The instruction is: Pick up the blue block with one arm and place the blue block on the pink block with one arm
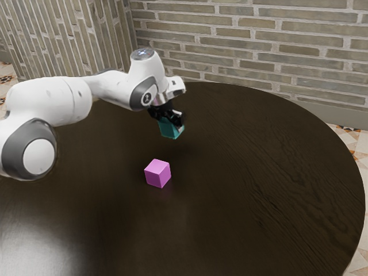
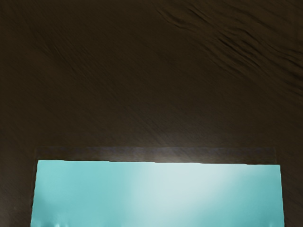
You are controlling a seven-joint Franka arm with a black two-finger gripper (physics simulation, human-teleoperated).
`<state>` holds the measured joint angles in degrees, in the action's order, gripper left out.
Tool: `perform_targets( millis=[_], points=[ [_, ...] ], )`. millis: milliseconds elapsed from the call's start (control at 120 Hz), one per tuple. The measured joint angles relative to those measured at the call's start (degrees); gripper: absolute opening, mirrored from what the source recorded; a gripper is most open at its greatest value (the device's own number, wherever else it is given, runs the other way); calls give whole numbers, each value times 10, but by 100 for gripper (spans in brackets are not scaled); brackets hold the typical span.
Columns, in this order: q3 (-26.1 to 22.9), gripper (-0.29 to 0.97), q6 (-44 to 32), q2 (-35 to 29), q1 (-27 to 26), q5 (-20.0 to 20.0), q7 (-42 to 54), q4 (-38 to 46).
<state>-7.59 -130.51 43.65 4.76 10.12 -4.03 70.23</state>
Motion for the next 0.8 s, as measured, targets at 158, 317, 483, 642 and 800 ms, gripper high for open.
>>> perform_targets(
  millis=[158,317,483,642,800],
  points=[
    [8,39,-48,-120,0,2,-11,190],
    [7,39,-84,-208,0,19,-32,311],
    [3,39,-106,-245,0,29,-60,373],
    [-3,39,-116,-272,0,32,-86,416],
    [-3,39,-134,-254,1,45,-106,416]
  ],
)
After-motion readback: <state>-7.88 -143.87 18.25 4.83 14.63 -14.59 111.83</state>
